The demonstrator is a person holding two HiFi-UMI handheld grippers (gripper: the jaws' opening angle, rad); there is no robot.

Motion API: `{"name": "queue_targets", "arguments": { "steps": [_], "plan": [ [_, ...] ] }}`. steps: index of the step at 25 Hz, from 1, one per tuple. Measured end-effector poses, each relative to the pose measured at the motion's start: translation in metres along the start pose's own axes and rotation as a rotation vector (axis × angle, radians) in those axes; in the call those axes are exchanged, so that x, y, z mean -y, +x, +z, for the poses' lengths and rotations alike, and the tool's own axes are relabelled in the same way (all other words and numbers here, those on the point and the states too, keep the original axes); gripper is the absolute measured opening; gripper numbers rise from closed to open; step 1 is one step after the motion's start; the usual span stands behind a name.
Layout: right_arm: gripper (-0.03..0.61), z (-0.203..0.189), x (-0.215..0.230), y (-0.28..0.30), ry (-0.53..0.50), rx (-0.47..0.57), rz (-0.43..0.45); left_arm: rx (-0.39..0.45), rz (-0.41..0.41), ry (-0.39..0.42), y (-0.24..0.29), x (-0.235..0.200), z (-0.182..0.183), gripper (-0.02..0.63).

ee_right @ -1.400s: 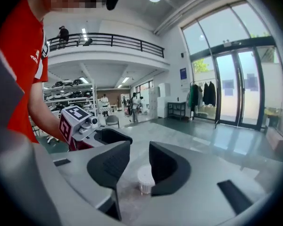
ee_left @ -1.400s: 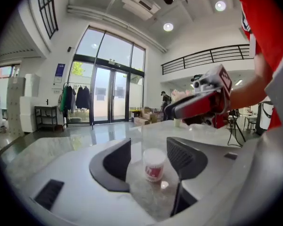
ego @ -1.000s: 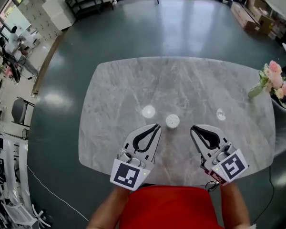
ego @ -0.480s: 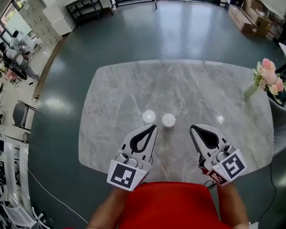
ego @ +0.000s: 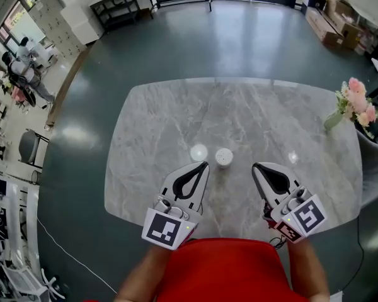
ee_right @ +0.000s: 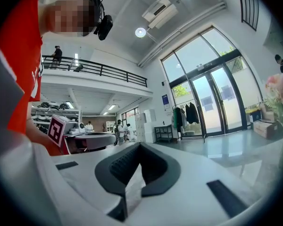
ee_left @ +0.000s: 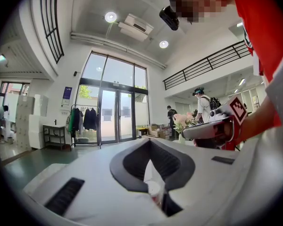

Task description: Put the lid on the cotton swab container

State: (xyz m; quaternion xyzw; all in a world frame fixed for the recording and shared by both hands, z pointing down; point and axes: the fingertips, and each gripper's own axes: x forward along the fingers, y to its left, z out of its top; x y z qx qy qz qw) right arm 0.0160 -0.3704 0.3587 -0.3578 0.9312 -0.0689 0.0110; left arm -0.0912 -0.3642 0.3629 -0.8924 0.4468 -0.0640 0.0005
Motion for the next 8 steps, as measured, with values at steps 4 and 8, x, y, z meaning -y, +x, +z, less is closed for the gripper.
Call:
{"name": "queue_targets", "arguments": {
  "steps": [4,8],
  "plan": [
    [0.005,0.0008,-0.0035,0.0007,0.0,0.003,0.007,-0.001,0.008,-0.002,-0.0038,-0.0004,-0.0007,0.018],
    [0.005,-0.0004,-0.004,-0.0016,-0.002,0.0,0.013,0.0,0.011,0.002,-0.0038,0.0024,-0.0005,0.018]
  ]
}}
